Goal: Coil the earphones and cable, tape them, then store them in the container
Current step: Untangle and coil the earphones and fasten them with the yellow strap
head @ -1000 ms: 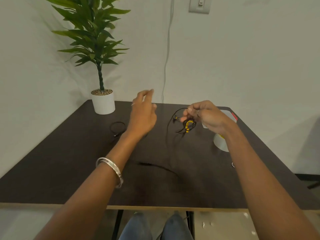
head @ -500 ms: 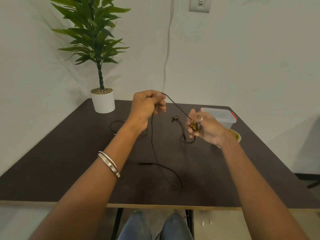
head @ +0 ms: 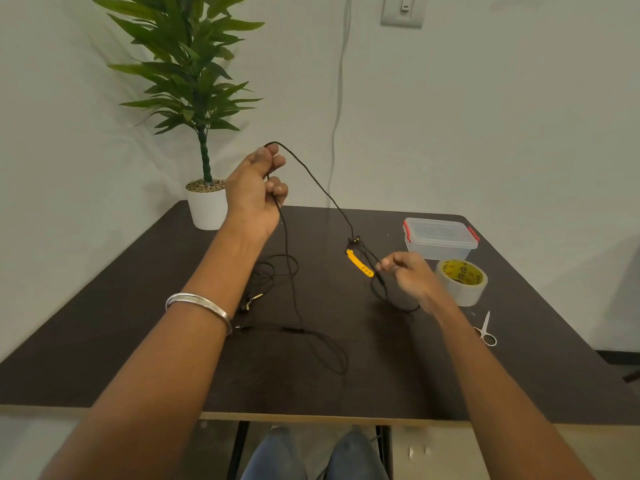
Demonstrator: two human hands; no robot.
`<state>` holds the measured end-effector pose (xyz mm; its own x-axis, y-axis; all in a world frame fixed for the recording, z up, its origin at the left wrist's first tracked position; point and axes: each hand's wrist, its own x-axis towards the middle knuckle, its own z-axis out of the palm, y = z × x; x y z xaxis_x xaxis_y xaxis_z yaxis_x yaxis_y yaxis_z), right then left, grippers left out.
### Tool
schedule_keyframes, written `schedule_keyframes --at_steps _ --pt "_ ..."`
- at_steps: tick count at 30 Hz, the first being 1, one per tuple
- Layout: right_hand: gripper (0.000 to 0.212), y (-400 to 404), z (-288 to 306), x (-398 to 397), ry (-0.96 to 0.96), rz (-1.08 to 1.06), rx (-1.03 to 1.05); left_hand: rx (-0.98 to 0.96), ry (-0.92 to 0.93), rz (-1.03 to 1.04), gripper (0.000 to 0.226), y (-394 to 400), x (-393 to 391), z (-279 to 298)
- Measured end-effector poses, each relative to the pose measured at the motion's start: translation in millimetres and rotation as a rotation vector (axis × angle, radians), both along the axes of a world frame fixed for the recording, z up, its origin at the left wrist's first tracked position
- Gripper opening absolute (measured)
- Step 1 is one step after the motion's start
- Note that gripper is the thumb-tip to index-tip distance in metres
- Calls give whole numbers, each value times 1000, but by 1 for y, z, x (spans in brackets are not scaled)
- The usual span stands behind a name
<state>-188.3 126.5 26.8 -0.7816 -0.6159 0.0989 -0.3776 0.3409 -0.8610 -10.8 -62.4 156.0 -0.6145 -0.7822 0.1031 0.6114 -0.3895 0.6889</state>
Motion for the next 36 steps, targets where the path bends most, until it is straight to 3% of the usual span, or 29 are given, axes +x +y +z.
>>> schedule_keyframes --at_steps 1,3,5,8,11,13,17,21,24,26,29,32,34,35,36 --pt "17 -3 4 0 51 -10 37 -10 -20 -9 15 1 -2 -2" --pt "38 -9 20 4 99 20 8 -50 -59 -35 16 4 -5 -5" --pt "46 -13 44 16 -9 161 -208 -120 -115 -76 17 10 -7 -6" --pt "43 -25 79 42 -212 410 -464 -227 -203 -139 17 21 -11 -4" --pt "42 -42 91 64 -200 526 -430 -248 -261 -153 18 27 -13 -1" --pt "22 -46 84 68 -211 591 -399 -210 -258 -165 18 24 -10 2" --pt "20 -33 53 49 -416 542 -389 0 -16 -78 16 2 4 6" --pt "19 -21 35 29 -271 395 -354 79 151 81 14 -8 13 1" --pt "8 -15 36 21 -170 419 -121 66 144 162 16 -7 9 -2" --pt "5 -8 34 17 -171 346 -34 7 -41 269 15 -12 9 -3" --pt "34 1 34 10 -268 217 -211 -241 -550 409 15 -19 8 -17" --pt "59 3 40 11 -252 214 -311 -606 -1137 348 13 -10 3 -43" --pt "69 0 43 13 -171 242 -300 -983 -1507 216 37 2 -3 -56" --pt "75 -1 44 15 -124 250 -276 -1174 -1505 171 49 9 -7 -59" --pt "80 -3 46 18 -70 254 -252 -1329 -1381 131 56 15 -13 -60"
